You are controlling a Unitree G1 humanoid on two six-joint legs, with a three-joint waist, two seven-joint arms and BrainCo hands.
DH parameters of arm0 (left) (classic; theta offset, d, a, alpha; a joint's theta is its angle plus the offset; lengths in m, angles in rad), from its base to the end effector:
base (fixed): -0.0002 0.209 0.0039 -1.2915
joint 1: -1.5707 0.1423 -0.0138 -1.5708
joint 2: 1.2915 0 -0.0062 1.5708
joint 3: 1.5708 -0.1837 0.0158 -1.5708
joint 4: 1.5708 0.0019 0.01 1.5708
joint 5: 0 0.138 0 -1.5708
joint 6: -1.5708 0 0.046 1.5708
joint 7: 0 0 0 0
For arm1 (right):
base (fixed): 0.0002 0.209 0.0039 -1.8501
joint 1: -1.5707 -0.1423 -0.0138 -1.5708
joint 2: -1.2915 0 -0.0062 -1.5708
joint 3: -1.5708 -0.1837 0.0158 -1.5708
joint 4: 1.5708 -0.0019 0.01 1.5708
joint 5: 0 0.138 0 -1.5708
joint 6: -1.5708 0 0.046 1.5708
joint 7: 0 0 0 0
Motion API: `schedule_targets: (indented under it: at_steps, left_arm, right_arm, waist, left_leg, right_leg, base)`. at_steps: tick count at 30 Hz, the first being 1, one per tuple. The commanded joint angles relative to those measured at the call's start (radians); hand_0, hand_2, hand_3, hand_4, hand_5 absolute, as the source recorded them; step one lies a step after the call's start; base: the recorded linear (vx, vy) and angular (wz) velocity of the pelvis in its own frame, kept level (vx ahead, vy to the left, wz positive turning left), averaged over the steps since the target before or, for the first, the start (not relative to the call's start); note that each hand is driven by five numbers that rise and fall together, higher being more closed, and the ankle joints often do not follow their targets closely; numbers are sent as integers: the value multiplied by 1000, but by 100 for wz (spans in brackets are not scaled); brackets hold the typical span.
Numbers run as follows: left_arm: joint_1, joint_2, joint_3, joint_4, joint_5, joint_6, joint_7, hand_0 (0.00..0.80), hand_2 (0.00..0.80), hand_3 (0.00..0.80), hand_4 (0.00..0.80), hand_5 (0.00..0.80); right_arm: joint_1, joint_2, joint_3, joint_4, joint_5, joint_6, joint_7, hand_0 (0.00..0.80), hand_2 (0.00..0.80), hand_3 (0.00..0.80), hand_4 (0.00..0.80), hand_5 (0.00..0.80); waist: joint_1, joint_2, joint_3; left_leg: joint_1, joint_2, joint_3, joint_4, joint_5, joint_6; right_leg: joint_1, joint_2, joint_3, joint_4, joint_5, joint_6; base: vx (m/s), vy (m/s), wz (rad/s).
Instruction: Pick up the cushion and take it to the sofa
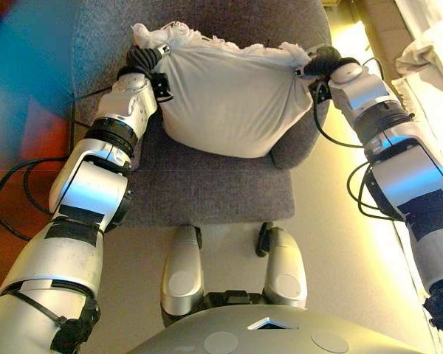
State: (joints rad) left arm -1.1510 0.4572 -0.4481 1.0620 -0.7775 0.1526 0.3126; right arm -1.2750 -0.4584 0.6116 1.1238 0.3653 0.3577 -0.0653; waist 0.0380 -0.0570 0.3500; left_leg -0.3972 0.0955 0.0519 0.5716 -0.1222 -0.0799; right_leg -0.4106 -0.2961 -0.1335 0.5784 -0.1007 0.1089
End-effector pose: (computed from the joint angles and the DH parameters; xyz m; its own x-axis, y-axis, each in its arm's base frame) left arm 0.3714 0.1826 0.1838 0.9600 0.2465 -0.1325 -0.2458 0.9691 0.0223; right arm 0.3768 -0.1771 0.2028 0.9637 -0.1430 -0.2254 -0.0003 0.8439 -0.5365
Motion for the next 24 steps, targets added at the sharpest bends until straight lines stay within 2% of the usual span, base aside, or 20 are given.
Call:
schedule_targets:
  at_steps: [1, 7, 13, 16, 20, 22, 24]
  left_arm:
    - [-89, 52, 31, 47, 1, -56, 5, 0, 0, 0, 0, 0]
    - [-97, 128, 17, 35, 78, -53, 41, 0, 0, 0, 0, 0]
    - [-85, 241, 24, 56, 87, -72, 52, 0, 0, 0, 0, 0]
    - [-81, 269, 40, 72, 21, -102, 62, 0, 0, 0, 0, 0]
    - [-67, 288, 53, 77, 65, -150, 111, 0, 0, 0, 0, 0]
    - [-49, 301, 54, 68, 98, -167, 135, 0, 0, 0, 0, 0]
    - [-15, 307, 69, 46, 57, -193, 114, 0, 0, 0, 0, 0]
  right_arm:
    - [-111, -85, 18, 68, -1, -19, -78, 0, 0, 0, 0, 0]
    - [-100, -135, -1, 63, 19, -11, -139, 0, 0, 0, 0, 0]
    - [-71, -194, -45, 77, 53, -11, -170, 0, 0, 0, 0, 0]
    - [-72, -215, -43, 93, 48, -11, -151, 0, 0, 0, 0, 0]
    - [-46, -239, -49, 98, 53, -25, -130, 0, 0, 0, 0, 0]
    - [-18, -251, -59, 87, 53, -42, -107, 0, 0, 0, 0, 0]
    - [20, -259, -75, 64, 58, -75, -83, 0, 0, 0, 0, 0]
  waist:
    - [-10, 22, -43]
    - [-10, 25, -63]
    - [-4, 28, -114]
    - [-3, 30, -140]
    - [-6, 29, -183]
    - [-7, 27, -209]
    - [-7, 26, -231]
  left_leg:
    - [37, 19, 17, 41, -99, -17]
    - [84, 19, 22, -35, -64, -17]
    - [173, 17, 22, -171, -3, -14]
    - [212, 13, 25, -228, 19, -15]
    - [257, 9, 32, -280, 36, -16]
    - [285, 10, 40, -308, 43, -17]
    - [314, 9, 45, -340, 50, -18]
  right_leg:
    - [61, -44, 42, -28, -7, 43]
    - [106, -35, 25, -103, 13, 44]
    - [201, -8, -10, -250, 52, 39]
    - [248, 8, -24, -315, 66, 34]
    - [302, 29, -34, -376, 72, 26]
    - [335, 40, -39, -405, 72, 23]
    - [365, 51, -44, -431, 70, 22]
  base:
    - [40, 12, 0]
    - [47, 3, -3]
    - [140, -23, -8]
    - [140, -18, -1]
    - [175, -18, -1]
    - [184, -28, 4]
    - [179, -29, 4]
